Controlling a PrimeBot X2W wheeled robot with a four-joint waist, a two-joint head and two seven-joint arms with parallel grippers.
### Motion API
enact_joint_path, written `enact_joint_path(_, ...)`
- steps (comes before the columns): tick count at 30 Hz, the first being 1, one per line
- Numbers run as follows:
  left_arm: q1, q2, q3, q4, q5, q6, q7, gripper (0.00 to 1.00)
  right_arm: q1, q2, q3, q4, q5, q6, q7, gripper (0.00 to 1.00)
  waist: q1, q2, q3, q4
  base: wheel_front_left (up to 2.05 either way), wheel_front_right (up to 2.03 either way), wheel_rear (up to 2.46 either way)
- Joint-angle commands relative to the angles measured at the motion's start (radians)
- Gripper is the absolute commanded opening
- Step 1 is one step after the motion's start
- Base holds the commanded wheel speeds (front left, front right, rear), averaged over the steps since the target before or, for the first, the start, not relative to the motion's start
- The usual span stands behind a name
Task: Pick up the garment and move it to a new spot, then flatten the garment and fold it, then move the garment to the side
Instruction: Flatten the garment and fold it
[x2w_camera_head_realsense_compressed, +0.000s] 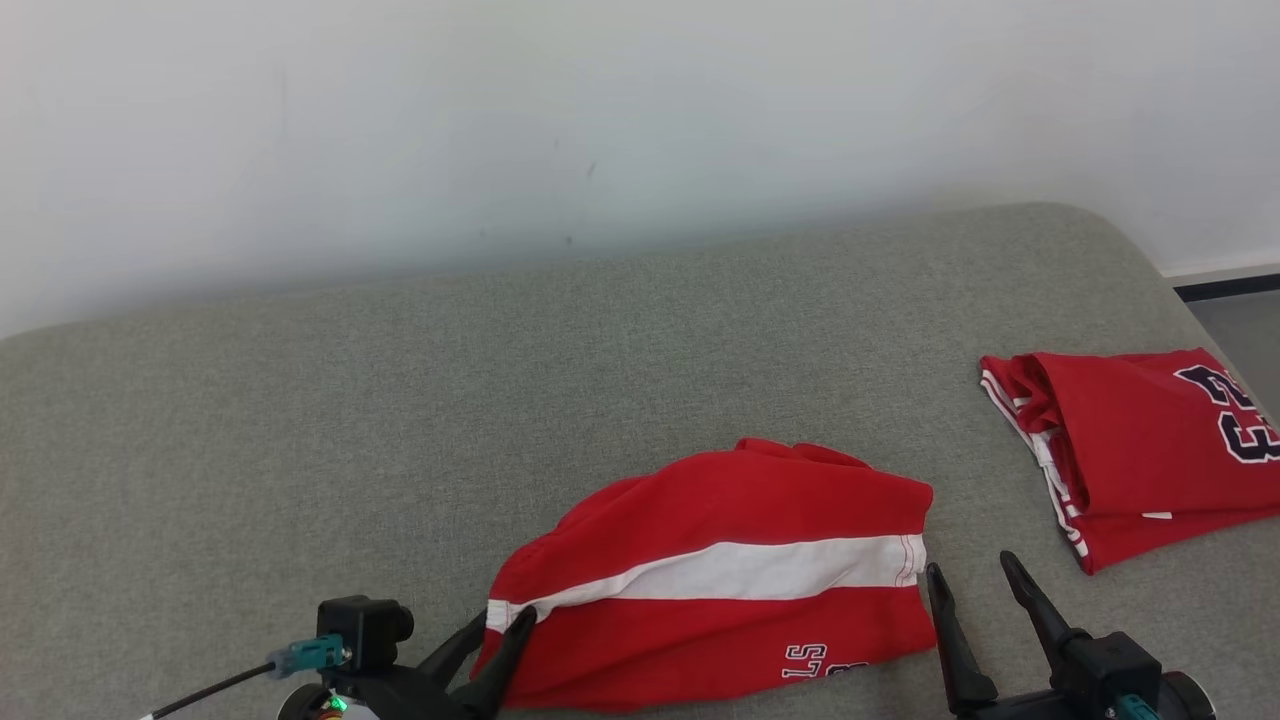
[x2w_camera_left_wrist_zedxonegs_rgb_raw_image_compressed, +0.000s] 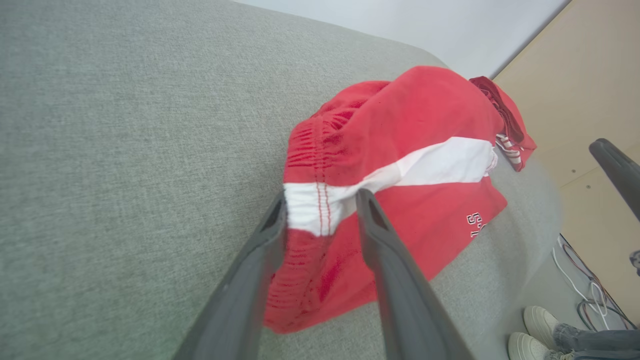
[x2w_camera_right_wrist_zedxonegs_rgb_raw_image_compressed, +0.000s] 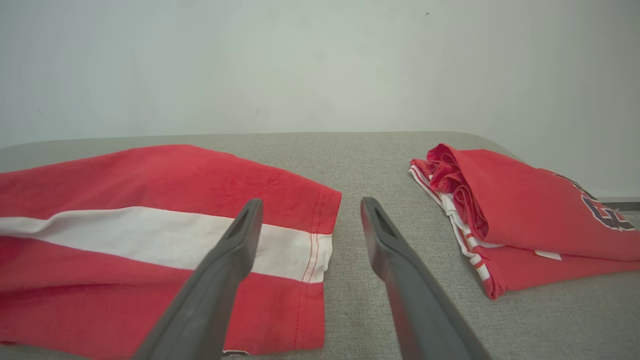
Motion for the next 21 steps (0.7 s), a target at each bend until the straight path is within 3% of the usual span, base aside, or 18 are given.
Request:
enact_joint_path(1,-0.011,0.008,-0.007,0.000,-0.015,0.002,-0.008,0.00,-0.007,-0.001,0.001,-0.002,-0.005,-0.003,-0.004,1.00,0.0000,-0.0001,0.000,0.000,0.00,0.00,0.00)
enact_joint_path(11,-0.032,0.034,-0.086,0.023,0.000,0.002,-0.097,0.00,-0.012,-0.008,0.003,0.001,-0.009,-0.003,0.001,1.00,0.0000,-0.0001,0.008,0.003,0.00,0.00,0.00)
enact_joint_path(21,-0.005,-0.018,-0.073,0.052,0.084,0.014,-0.147,0.00,-0.073,-0.022,-0.030,0.091,-0.007,-0.003,0.116,1.00,0.0000,-0.0001,0.054,0.035,0.00,0.00,0.00)
